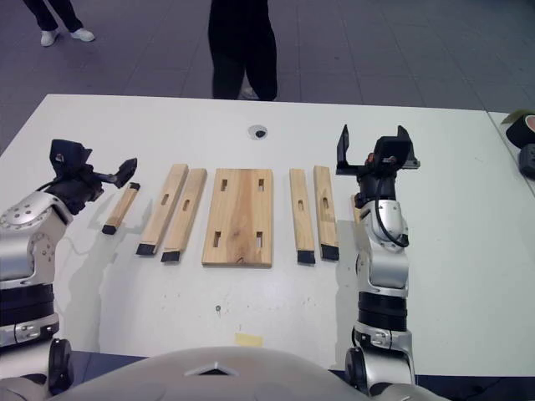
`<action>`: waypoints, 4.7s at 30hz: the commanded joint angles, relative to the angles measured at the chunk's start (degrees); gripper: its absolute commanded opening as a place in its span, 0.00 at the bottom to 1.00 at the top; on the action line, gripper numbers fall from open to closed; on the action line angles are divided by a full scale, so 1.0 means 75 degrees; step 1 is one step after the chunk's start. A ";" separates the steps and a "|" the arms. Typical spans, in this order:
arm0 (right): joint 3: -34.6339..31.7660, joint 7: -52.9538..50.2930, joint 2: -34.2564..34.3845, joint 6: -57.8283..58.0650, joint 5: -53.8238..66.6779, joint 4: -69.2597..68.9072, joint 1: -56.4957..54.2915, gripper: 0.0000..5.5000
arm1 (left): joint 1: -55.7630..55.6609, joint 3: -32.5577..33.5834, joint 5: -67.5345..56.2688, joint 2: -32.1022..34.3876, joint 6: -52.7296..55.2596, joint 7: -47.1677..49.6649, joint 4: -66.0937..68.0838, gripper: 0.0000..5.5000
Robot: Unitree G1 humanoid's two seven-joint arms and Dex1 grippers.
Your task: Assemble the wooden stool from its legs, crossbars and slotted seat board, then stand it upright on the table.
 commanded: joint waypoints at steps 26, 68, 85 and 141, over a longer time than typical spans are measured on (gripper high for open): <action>0.0061 -0.0443 0.0221 0.0072 -0.0240 -0.0227 0.0248 0.98 | 0.0763 -0.1762 0.0997 0.1222 -0.0659 -0.2332 0.3697 0.49; 0.0771 0.1357 0.0982 0.3793 0.7810 -0.1760 -0.1416 0.93 | -0.1292 -0.2894 -0.0399 -0.0520 -0.2950 -0.2552 -0.2050 0.23; 0.1124 0.1075 0.1368 0.3213 0.6905 -0.1918 -0.0623 0.43 | -0.1222 -0.3015 -0.0054 -0.0562 -0.2970 -0.2304 -0.2059 0.23; 0.0303 0.0309 0.0986 0.1186 0.3003 -0.0139 0.1219 0.08 | -0.1871 -0.0951 -0.0214 -0.1421 -0.1140 0.1378 -0.1297 0.98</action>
